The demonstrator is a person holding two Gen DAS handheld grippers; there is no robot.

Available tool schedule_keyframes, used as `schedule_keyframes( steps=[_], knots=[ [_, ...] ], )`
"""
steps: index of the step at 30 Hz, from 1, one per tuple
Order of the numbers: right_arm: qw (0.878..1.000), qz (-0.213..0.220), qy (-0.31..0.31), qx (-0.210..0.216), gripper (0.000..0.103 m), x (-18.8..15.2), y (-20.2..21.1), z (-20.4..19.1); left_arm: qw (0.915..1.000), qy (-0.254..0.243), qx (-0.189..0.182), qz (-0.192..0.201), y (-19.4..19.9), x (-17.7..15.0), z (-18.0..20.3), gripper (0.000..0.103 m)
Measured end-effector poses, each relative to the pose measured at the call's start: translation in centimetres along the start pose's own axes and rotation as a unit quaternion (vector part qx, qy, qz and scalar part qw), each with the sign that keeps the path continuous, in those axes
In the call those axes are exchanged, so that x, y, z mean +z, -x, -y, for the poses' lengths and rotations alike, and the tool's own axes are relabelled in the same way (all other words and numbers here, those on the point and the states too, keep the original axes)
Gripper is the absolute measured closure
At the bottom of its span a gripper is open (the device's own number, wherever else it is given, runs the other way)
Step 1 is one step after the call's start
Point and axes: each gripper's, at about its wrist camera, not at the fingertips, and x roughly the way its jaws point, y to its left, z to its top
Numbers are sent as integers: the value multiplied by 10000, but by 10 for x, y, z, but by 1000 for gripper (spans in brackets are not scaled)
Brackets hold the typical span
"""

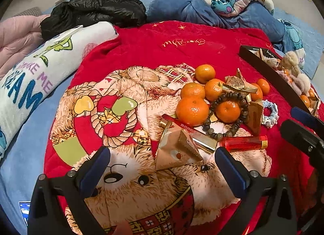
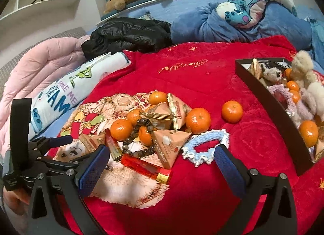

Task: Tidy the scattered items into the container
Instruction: 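Move both tools toward the pile of snack packets and tangerines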

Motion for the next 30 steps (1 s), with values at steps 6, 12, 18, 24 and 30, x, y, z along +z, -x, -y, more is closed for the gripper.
schedule_keyframes(
  steps=[6, 12, 18, 24, 30],
  knots=[
    [9999, -49, 131, -32, 0, -6, 1, -6, 10000, 0, 15, 2, 0, 0, 1, 0],
    [9998, -22, 198, -32, 0, -6, -1, -13, 10000, -5, 2, 14, 0, 2, 2, 0],
    [9999, -28, -28, -125, 0, -5, -1, -7, 10000, -16, 44, 35, 1, 1, 1, 0],
    [9996, 21, 35, -270, 0, 3, -3, -7, 9999, 21, 107, 16, 1, 0, -1, 0],
    [9994, 109, 103, -327, 0, 12, -8, -11, 9999, -12, 94, 39, 1, 1, -3, 0]
  ],
)
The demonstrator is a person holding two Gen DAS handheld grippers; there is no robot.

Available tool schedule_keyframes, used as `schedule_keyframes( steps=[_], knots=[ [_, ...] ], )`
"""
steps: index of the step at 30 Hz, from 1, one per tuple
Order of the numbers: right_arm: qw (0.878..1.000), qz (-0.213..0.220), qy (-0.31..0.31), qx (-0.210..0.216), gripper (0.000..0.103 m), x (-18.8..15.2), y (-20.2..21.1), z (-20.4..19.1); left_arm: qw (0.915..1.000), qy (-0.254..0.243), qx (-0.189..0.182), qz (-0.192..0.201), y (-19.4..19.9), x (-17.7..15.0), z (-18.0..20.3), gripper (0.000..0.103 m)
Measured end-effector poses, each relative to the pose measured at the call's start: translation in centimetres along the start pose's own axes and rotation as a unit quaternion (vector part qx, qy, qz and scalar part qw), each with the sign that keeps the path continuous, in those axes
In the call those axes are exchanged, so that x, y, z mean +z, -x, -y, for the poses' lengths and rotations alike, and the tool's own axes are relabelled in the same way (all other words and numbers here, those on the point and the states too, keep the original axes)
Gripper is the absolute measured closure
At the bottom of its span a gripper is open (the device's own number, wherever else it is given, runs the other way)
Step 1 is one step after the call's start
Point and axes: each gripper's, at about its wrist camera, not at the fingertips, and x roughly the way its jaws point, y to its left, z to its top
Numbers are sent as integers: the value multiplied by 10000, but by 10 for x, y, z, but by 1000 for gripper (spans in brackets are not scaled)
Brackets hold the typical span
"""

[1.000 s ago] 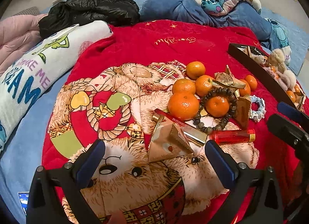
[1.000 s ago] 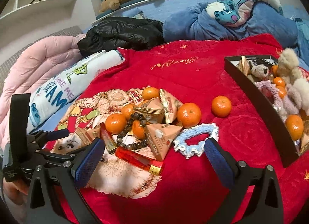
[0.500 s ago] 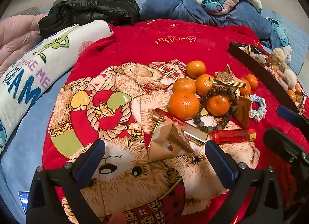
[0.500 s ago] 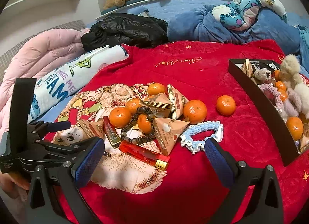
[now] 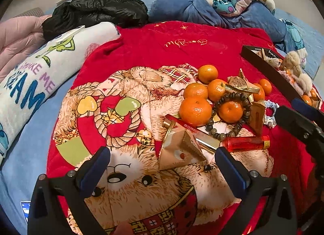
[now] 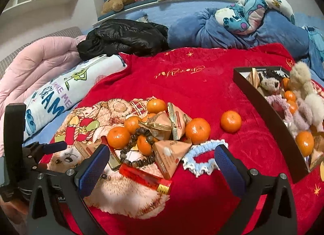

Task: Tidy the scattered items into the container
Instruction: 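Move both tools toward the pile of snack packets and tangerines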

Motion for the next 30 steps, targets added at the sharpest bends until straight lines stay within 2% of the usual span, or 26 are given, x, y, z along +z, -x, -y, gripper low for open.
schedule_keyframes(
  steps=[4, 8, 14, 30],
  knots=[
    [9998, -95, -151, 101, 0, -3, -6, 6, 9999, 96, 12, -48, -3, 0, -4, 0],
    [9999, -24, 100, -66, 0, -7, -7, 3, 10000, 59, -12, -62, -5, 0, 0, 0],
    [9999, 41, 135, -18, 0, -10, -2, 2, 10000, -15, -38, -72, -5, -1, 6, 0],
    [10000, -18, -36, 63, 0, -11, -3, 8, 9999, 8, -111, -49, -2, 0, 4, 0]
  ],
)
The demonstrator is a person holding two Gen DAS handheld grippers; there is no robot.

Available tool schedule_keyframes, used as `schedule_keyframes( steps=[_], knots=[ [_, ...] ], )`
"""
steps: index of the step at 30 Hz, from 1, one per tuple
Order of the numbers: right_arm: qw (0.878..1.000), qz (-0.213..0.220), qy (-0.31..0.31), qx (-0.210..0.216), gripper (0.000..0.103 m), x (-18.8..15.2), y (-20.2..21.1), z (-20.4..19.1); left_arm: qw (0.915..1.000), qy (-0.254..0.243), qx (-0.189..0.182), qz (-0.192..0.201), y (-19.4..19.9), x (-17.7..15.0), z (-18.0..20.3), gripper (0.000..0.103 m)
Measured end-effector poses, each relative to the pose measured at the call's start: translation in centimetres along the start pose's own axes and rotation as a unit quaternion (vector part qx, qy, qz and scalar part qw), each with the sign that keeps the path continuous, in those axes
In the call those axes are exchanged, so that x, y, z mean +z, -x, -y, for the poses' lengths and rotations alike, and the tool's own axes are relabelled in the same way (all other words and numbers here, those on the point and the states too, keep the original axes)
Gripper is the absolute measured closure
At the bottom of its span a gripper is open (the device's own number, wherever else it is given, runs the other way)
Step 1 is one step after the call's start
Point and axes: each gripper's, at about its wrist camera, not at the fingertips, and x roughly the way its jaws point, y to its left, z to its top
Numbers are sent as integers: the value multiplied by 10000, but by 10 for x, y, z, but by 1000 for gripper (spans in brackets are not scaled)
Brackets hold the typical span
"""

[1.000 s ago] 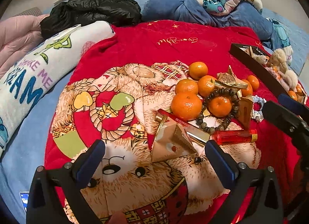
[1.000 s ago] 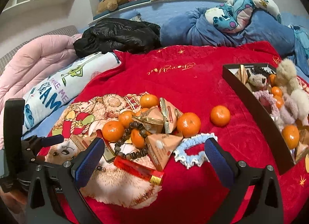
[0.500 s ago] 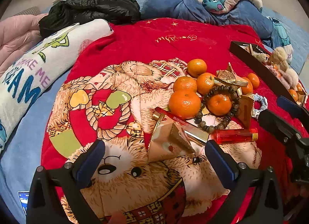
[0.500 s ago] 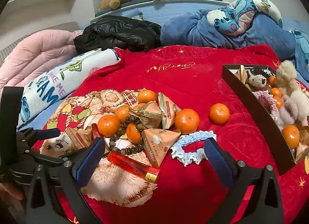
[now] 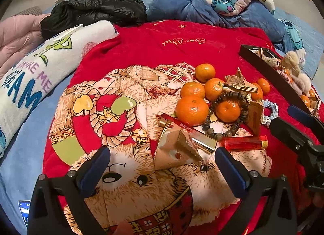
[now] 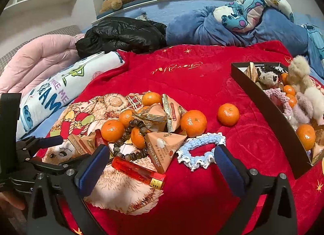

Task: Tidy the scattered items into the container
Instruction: 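Move both tools toward the pile of snack packets and tangerines, then grasp the brown pyramid snack packet with the left tool while the right tool approaches the Choco Mesa packet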

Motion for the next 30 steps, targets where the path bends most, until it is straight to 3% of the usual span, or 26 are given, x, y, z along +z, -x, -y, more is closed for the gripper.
schedule_keyframes(
  steps=[21, 30],
  knots=[
    [9995, -67, 10, 303, 0, 23, -20, 1, 9999, -14, 50, -86, -7, 2, 2, 0],
    [9999, -25, 116, 91, 0, 23, -24, 6, 9999, 21, 86, -121, -11, 3, 1, 0]
  ],
)
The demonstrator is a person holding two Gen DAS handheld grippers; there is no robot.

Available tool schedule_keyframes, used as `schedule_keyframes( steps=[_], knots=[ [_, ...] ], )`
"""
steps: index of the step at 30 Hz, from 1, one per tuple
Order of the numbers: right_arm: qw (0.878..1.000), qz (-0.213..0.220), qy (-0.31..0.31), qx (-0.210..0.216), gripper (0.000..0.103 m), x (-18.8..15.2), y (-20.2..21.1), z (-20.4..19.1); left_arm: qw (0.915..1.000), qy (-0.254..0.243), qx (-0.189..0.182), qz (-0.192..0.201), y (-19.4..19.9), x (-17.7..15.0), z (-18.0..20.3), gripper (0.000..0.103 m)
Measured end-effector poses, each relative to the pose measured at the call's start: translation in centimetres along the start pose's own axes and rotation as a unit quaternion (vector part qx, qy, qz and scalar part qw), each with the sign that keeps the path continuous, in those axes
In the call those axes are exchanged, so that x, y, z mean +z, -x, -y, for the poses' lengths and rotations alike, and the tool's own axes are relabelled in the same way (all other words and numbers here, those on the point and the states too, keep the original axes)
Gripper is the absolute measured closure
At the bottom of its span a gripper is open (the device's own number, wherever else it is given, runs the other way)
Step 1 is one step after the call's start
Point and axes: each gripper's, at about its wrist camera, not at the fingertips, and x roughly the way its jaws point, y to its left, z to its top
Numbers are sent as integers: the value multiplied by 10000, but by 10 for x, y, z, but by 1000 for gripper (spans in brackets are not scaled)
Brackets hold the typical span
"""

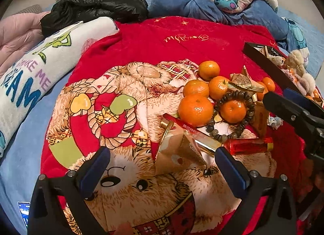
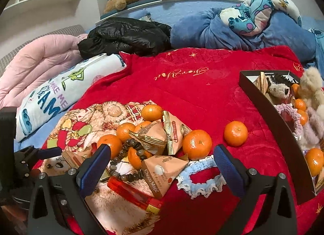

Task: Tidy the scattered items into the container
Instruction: 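Grasp the brown pyramid snack packet with the left tool while the right tool approaches the Choco Mesa packet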

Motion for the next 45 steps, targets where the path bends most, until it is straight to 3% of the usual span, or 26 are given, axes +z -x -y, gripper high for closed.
schedule_keyframes(
  steps=[9, 13, 16, 18, 19, 20, 38, 45],
  knots=[
    [9997, -253, 62, 37, 5, -9, -10, -2, 9999, -62, 84, -136, -10, 1, 4, 1],
    [9995, -296, -78, 98, 7, -11, -12, 3, 9994, 115, -284, -178, -11, -1, 1, 21],
    [9992, -334, -182, 103, 7, -11, -13, 7, 9990, 261, -324, -182, -12, -1, -4, 31],
    [9991, -362, -199, 114, 7, -12, -14, 8, 9979, 452, -410, -195, -12, -2, -10, 40],
    [9991, -367, -189, 107, 7, -12, -15, 7, 9980, 465, -372, -204, -13, -3, -11, 50],
    [9991, -367, -169, 110, 7, -12, -15, 7, 9981, 477, -331, -209, -13, -3, -12, 52],
    [9992, -383, -89, 101, 9, -13, -16, 4, 9977, 532, -424, -45, -10, 1, -13, 57],
    [9988, -475, -36, 92, 17, -15, -20, 2, 9969, 589, -512, 45, -7, 3, -17, 60]
  ],
)
